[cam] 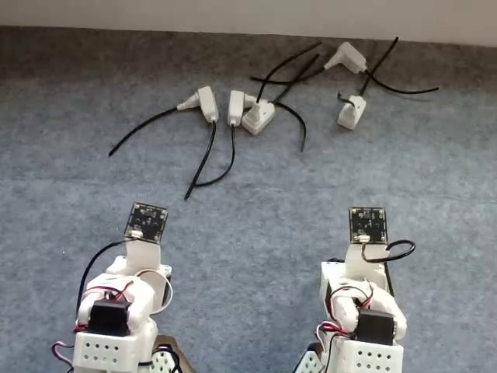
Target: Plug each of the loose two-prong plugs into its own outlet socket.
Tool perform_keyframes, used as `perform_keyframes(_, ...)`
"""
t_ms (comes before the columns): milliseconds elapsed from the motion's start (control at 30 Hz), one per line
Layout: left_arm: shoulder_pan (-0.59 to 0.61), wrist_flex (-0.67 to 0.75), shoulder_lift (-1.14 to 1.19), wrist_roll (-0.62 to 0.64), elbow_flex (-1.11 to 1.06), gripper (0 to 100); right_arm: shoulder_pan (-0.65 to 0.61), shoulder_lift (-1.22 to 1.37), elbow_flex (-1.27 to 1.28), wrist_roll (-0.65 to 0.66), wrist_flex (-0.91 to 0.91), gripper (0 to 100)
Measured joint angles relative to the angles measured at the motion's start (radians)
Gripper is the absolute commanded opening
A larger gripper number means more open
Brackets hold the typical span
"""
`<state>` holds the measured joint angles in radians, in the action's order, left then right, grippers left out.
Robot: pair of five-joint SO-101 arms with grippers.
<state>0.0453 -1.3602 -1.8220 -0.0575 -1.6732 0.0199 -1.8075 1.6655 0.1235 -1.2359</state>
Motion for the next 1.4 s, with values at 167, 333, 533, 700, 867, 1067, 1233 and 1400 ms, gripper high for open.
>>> perform_keyframes(167,0.078,0.000,0.000,0.008,0.000,1,0.000,-0.003,0.000,0.000,0.000,0.8)
perform_keyframes(333,0.081,0.000,0.000,0.006,0.000,1,0.000,-0.003,0.000,0.000,0.000,0.8)
perform_keyframes(533,0.081,0.000,0.000,0.006,0.000,1,0.000,-0.006,0.000,0.000,0.000,0.8)
perform_keyframes(700,0.081,0.000,0.000,0.006,0.000,1,0.000,-0.006,0.000,0.000,0.000,0.8)
perform_keyframes(867,0.081,0.000,0.000,0.006,0.000,1,0.000,-0.006,0.000,0.000,0.000,0.8)
perform_keyframes(1067,0.081,0.000,0.000,0.006,0.000,1,0.000,-0.006,0.000,0.000,0.000,0.8)
perform_keyframes(1233,0.081,0.000,0.000,0.006,0.000,1,0.000,-0.006,0.000,0.000,0.000,0.8)
perform_keyframes(1400,0.081,0.000,0.000,0.006,0.000,1,0.000,-0.006,0.000,0.000,0.000,0.8)
